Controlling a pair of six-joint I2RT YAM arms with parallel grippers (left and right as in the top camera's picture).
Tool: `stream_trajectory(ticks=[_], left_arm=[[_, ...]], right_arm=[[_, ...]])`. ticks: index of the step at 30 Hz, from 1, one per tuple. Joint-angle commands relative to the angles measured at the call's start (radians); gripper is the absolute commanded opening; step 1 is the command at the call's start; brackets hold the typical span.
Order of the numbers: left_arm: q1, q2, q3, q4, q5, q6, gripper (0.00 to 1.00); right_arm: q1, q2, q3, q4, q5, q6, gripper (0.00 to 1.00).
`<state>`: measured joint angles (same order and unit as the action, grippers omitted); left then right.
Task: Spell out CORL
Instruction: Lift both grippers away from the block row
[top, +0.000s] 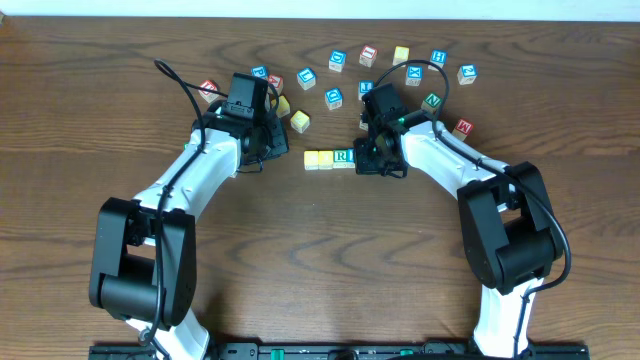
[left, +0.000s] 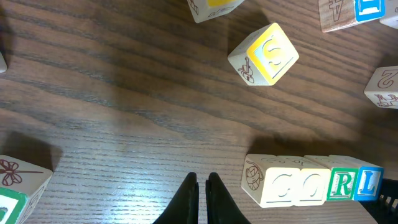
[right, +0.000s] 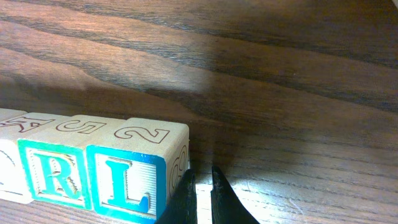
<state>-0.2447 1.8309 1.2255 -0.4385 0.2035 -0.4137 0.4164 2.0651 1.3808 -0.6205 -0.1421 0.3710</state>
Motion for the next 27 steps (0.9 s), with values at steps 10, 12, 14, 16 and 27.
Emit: stream_trajectory(ticks=[10,12,14,16,27], left_arm=[[0.069,-0.151,0.019,-0.018,-0.037,0.047,0.08],[0.101,-0.209,0.019,-0.036,-0.040,0.048,0.07],[0.136,-0.266,0.019,-0.064,-0.040,0.048,0.07],[0.169,-0.321,0.019,-0.099,-0.039,0.062,0.07],[0.336,-0.566,0.023,-0.299,-0.039,0.152,0.07]], right_arm=[[-0.079,-0.121,0.002,-0.035,0.005,-0.022,0.09],[-0.100,-0.167,0.002,-0.046,0.005,-0.029,0.11],[-0.120,-0.218,0.002,-0.064,0.005,-0.039,0.12],[-0.134,-0.263,0.002,-0.084,0.005,-0.055,0.12],[-0.169,-0.457,0.003,-0.190,0.035,-0.138,0.18]])
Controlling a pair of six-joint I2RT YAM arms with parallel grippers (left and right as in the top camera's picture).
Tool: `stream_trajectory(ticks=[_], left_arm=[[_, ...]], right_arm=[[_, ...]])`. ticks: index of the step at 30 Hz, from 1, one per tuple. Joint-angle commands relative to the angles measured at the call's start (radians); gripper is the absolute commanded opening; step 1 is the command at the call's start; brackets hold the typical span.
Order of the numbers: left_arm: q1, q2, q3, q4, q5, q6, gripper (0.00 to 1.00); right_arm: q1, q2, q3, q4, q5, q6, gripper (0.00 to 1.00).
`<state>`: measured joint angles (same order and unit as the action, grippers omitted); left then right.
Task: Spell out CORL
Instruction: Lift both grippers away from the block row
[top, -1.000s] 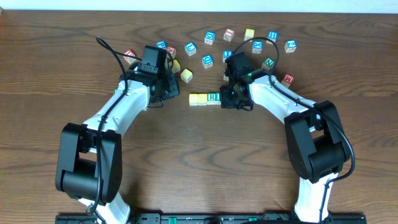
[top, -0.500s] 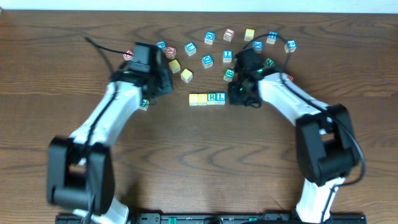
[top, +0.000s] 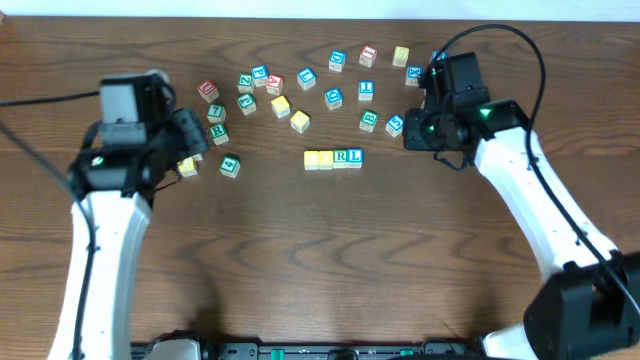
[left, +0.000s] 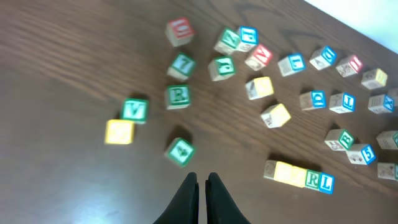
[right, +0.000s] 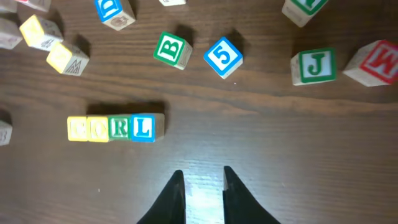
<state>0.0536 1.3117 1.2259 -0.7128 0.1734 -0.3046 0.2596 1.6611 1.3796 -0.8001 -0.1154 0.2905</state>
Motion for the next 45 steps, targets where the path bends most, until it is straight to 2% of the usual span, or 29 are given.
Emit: stream_trajectory(ticks=[1,3,6,8,9,11,14,18,32,45], left_arm=[[0.050,-0.059,0.024,-0.035,-0.009,0.042,0.08],[0.081,-0.090,0.024,-0.051,-0.009,0.042,0.09],[0.107,-0.118,0.024,-0.068,-0.009,0.042,0.30],[0.115,-0.126,0.024,-0.084,-0.009,0.042,0.37],[0.114,-0.126,0.024,-0.098,-0.009,0.042,0.44],[0.114,-0.122,0.024,-0.136,-0.009,0.042,0.98],[0.114,-0.116,0.024,-0.162,-0.003,0.037,0.98],[0.114,-0.115,0.024,-0.162,-0.003,0.039,0.98],[0.114,-0.115,0.024,-0.162,-0.003,0.039,0.99],[0.114,-0.115,0.024,-0.162,-0.003,0.039,0.99]], right_arm=[[-0.017,-0.069,0.004,-0.016,0.008,-0.070,0.19],[-0.034,-0.109,0.004,-0.027,0.008,-0.087,0.22],[-0.061,-0.157,0.004,-0.034,0.008,-0.091,0.30],[-0.076,-0.189,0.004,-0.039,0.008,-0.090,0.35],[-0.080,-0.204,0.004,-0.043,0.008,-0.090,0.37],[-0.083,-0.231,0.004,-0.051,0.009,-0.090,0.48],[-0.083,-0.257,0.004,-0.066,0.009,-0.090,0.68],[-0.084,-0.271,0.004,-0.098,0.011,-0.090,0.99],[-0.083,-0.272,0.004,-0.173,0.013,-0.090,0.99],[-0.084,-0.307,0.004,-0.131,0.046,-0.133,0.99]])
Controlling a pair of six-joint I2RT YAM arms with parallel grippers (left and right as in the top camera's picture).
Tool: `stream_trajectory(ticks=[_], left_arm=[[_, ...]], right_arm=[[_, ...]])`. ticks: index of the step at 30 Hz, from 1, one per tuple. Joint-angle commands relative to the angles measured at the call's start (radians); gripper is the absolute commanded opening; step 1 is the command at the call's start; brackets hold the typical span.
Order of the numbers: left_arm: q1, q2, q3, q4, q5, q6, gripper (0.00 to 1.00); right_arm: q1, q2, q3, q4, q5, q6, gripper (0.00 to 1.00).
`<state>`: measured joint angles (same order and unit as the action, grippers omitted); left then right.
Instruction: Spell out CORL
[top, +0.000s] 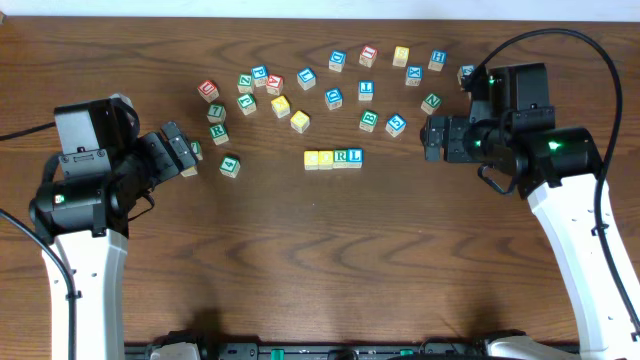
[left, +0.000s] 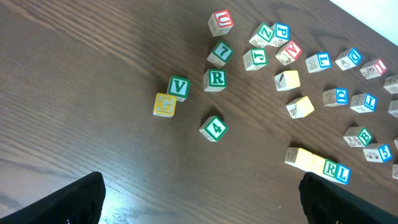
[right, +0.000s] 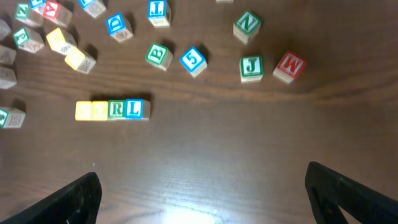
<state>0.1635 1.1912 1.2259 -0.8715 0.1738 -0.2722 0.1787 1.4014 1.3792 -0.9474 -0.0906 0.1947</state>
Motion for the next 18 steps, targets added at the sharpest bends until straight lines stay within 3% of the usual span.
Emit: stream_trajectory(ticks=[1,7,18], left_arm=[[0.005,0.006,0.024,-0.003,-0.003,0.006,0.99],[0.005,0.006,0.024,-0.003,-0.003,0.006,0.99],[0.005,0.006,0.024,-0.003,-0.003,0.006,0.99]], right_arm=[[-0.003,-0.063,0.004,0.027,0.022,-0.049,0.99],[-0.003,-0.216,-0.090,0.187,0.021,-0.151,0.99],[-0.079,-0.784,-0.713,0.700,-0.016,-0.159,0.99]])
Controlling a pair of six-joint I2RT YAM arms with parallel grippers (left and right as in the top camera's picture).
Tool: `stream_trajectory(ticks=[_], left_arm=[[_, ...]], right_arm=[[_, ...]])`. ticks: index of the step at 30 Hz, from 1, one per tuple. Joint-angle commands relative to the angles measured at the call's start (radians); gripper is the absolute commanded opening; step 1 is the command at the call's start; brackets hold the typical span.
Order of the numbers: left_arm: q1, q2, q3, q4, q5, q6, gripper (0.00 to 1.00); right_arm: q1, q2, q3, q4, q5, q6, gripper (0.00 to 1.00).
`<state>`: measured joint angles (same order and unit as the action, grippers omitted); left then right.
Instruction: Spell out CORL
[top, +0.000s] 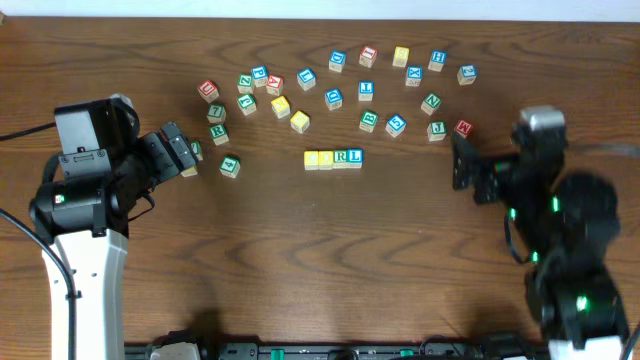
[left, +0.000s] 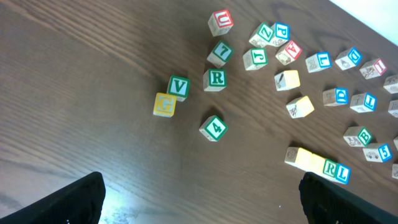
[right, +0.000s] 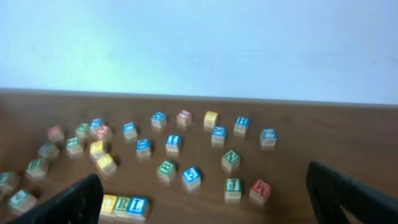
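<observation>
Four blocks stand in a touching row (top: 333, 158) at mid-table: two yellow ones, a green R and a blue L. The row also shows in the left wrist view (left: 317, 163) and, blurred, in the right wrist view (right: 124, 205). My left gripper (top: 178, 150) hangs open off to the left, well clear of the row, with nothing between its fingers (left: 65, 200). My right gripper (top: 470, 172) is open at the right, also empty and far from the row; its arm is blurred overhead.
Loose letter and number blocks lie scattered behind the row, among them a green 4 (top: 230, 166), a green J (top: 436, 129) and a red W (top: 462, 128). Yellow G (left: 164, 104) and green V (left: 178, 87) sit near my left gripper. A white wall (right: 199, 43) backs the table.
My right arm has drawn back toward the front right, and its camera now looks across the table at the wall. The left arm and the block row have not moved.
Both grippers were low at the two ends of the row, shut or nearly so. Then both were lifted away from it, the right slightly parted. Later both stood wide open at the sides, and now the right is farther back. The row stayed put.
</observation>
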<state>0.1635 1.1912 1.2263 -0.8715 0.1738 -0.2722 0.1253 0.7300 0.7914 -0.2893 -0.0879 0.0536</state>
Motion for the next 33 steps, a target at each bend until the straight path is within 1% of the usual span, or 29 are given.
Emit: stream_trajectory(ticks=[1,7,10,15,21,33], left_arm=[[0.005,0.006,0.023,-0.003,-0.003,0.006,0.99],[0.005,0.006,0.023,-0.003,-0.003,0.006,0.99],[0.005,0.006,0.023,-0.003,-0.003,0.006,0.99],[0.005,0.006,0.023,-0.003,-0.003,0.006,0.99],[0.005,0.006,0.023,-0.003,-0.003,0.006,0.99],[0.005,0.006,0.023,-0.003,-0.003,0.006,0.99]], right_arm=[[-0.034,-0.171,-0.182,0.064,-0.025,-0.018,0.99],[-0.073,-0.515,-0.494,0.129,-0.047,-0.017,0.99],[-0.079,-0.620,-0.595,0.158,-0.048,-0.017,0.99],[-0.080,-0.681,-0.700,0.227,-0.047,-0.017,0.99],[-0.080,-0.726,-0.774,0.238,-0.053,-0.014,0.99],[-0.080,-0.724,-0.786,0.225,-0.047,-0.017,0.99]])
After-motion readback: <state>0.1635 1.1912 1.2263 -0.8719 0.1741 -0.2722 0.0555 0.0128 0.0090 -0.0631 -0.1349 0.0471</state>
